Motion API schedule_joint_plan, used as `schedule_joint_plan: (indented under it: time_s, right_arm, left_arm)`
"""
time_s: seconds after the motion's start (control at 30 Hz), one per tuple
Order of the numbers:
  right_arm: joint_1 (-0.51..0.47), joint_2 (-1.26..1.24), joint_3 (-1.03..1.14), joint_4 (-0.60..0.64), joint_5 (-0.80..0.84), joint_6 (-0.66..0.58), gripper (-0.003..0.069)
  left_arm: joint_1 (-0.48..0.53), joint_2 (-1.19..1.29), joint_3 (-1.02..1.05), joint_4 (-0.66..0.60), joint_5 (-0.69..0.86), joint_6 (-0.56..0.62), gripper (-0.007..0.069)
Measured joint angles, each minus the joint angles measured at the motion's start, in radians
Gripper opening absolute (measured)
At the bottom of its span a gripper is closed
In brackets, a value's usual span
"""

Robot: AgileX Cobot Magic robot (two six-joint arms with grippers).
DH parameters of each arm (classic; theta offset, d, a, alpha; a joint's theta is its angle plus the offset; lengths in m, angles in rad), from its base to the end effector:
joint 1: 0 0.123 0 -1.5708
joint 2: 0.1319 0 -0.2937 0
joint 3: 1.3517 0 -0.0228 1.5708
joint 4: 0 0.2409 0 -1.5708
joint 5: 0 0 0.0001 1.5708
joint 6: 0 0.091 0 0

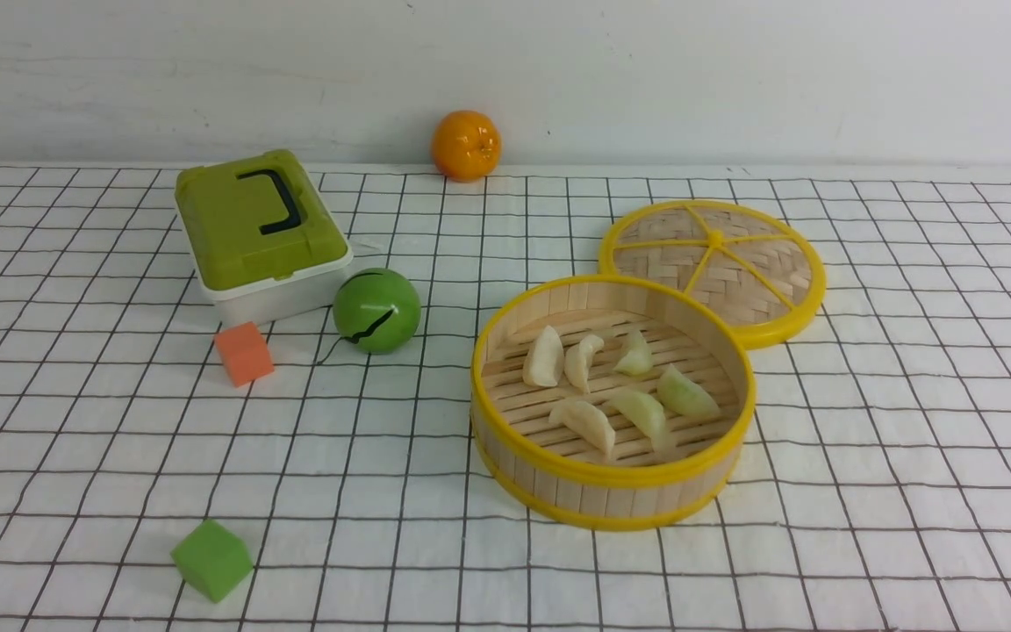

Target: Put the dumplings into the steamer on the table with the white tablecloth.

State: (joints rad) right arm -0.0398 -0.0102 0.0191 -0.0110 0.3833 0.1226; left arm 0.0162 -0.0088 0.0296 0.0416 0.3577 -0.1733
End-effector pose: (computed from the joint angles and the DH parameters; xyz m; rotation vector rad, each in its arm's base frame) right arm 0.0336 -0.0017 0.1728 0.1454 1.8704 0.0461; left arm 0.0345 0.0019 0.1716 -0.1501 1.8563 -0.0683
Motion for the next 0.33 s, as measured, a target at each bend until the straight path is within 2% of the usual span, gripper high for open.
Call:
schedule_joint_plan:
  time_s: [0.33]
  right_arm:
    - [0.0, 0.0, 0.0, 0.0, 0.0, 0.0, 0.0128]
  left_arm:
    - [0.0, 0.0, 0.0, 0.0, 0.0, -0.001, -0.0011]
